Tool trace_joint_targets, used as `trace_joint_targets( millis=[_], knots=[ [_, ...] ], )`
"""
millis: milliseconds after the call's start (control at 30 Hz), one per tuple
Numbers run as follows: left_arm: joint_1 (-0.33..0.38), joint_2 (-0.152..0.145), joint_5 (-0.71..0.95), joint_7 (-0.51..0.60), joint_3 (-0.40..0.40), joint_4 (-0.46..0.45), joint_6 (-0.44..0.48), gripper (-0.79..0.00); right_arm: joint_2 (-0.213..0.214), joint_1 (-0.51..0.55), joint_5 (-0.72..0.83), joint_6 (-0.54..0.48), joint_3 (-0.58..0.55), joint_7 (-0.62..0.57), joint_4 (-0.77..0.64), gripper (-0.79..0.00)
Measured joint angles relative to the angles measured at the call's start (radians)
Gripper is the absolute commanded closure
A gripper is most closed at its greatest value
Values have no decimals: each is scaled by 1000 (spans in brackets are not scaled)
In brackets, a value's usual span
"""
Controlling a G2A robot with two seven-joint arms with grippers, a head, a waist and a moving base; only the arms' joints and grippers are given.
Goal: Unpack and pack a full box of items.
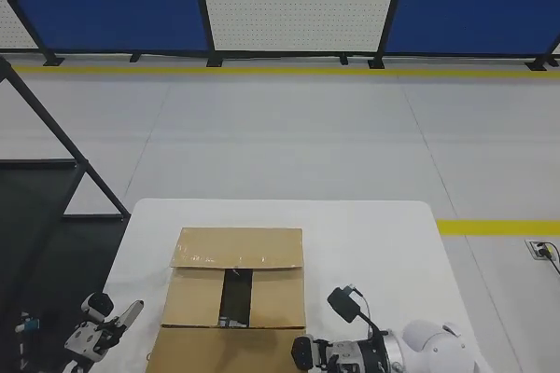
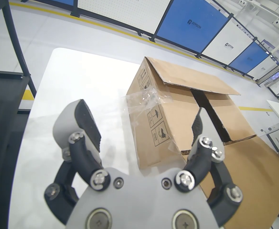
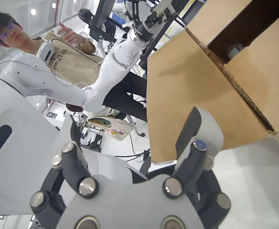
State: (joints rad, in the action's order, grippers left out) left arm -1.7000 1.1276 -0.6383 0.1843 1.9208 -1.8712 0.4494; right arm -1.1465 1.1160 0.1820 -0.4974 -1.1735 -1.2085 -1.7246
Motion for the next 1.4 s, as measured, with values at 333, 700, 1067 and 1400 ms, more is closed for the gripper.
trace_joint_targets(
  millis=[333,700,1067,1400],
  knots=[
    [0,0,0,0,0,0,0,-785,-8,-15,-168,18,120,57,43,-785],
    [0,0,0,0,0,0,0,-785,-8,4,-352,43,179,159,5,-785],
    [0,0,0,0,0,0,0,-785,-3,14,-364,46,189,202,-22,-785],
    [0,0,0,0,0,0,0,-785,21,-5,-48,114,65,120,-151,-785]
  ],
)
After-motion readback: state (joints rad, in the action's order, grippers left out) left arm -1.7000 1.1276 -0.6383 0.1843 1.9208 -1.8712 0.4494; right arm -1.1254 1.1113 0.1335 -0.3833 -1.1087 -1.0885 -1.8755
